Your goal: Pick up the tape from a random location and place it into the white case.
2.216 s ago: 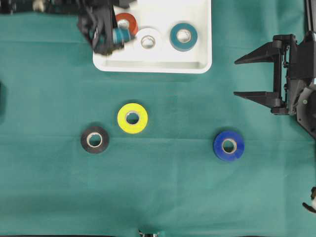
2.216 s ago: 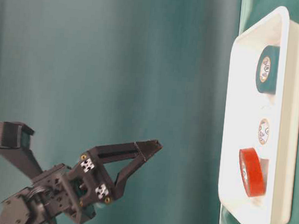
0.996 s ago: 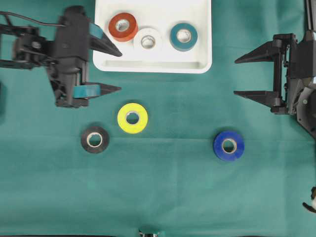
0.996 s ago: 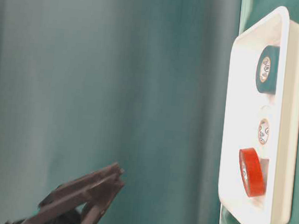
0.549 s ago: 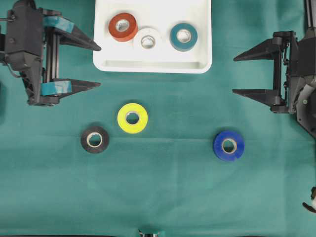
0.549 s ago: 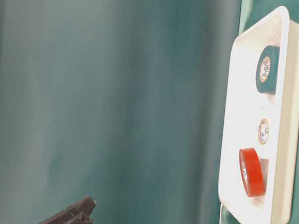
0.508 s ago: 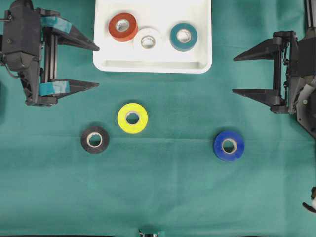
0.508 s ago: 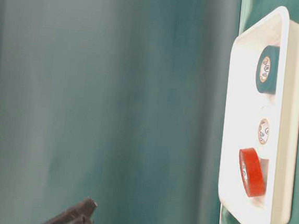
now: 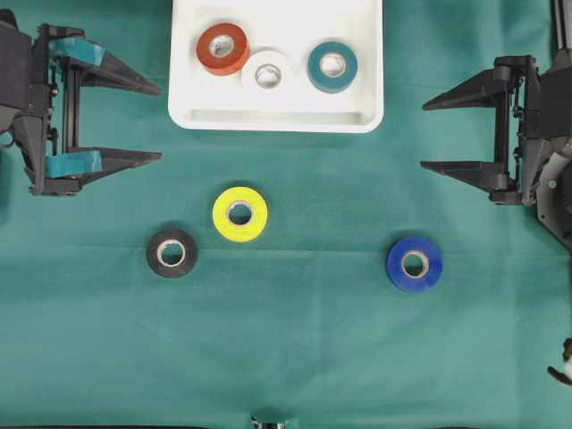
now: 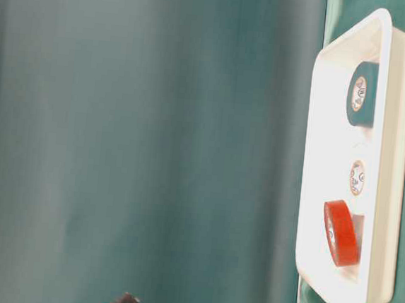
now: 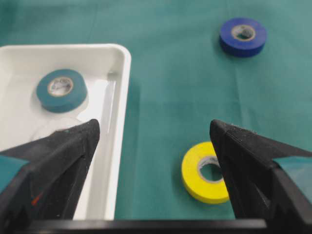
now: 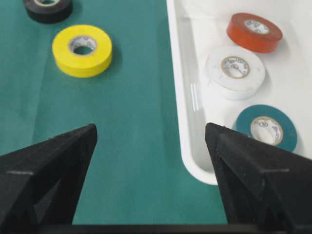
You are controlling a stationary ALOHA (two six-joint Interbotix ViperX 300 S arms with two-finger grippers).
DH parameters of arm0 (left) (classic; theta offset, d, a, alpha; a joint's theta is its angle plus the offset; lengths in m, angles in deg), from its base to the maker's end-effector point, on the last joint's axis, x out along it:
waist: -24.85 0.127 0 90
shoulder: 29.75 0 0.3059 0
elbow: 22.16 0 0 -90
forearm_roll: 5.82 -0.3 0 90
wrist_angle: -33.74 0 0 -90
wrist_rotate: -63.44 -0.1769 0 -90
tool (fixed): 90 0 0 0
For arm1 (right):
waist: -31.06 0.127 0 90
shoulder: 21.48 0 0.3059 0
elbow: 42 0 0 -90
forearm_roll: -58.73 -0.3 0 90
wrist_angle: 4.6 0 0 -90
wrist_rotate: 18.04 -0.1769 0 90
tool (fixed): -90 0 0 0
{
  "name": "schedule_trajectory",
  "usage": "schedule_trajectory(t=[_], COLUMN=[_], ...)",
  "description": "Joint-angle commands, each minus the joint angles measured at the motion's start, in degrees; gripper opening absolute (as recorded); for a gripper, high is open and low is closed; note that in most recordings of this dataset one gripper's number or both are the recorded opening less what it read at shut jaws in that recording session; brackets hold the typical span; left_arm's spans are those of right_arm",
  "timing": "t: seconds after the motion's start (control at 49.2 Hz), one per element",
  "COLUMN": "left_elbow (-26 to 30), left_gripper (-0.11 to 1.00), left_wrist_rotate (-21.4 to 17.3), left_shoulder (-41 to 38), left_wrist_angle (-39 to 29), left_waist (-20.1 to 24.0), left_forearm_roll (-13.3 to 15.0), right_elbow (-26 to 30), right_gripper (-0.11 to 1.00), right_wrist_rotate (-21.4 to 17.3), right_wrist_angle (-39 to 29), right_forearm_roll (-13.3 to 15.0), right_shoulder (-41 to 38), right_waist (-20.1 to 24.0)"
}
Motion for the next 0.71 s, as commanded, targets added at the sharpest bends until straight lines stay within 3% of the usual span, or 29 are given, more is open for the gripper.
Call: schedule_trajectory(t=[0.0,0.691], left_elbow=[0.1,-3.4], left_gripper=[0.97,0.97], left_wrist_rotate=[0.0,-0.1], left_shoulder=[0.1,0.2], left_wrist_angle=[1.9,6.7], left_waist=[0.1,-0.5], left_forearm_roll=[0.1,0.0], right_elbow=[1.5,1.5], right_gripper=[0.85,0.85], right_wrist_rotate=[0.1,0.1], right_wrist_angle=[0.4,0.6], right_forearm_roll=[0.3,0.3], right_shoulder=[-0.3,-0.2], right_waist=[-0.1,-0.1])
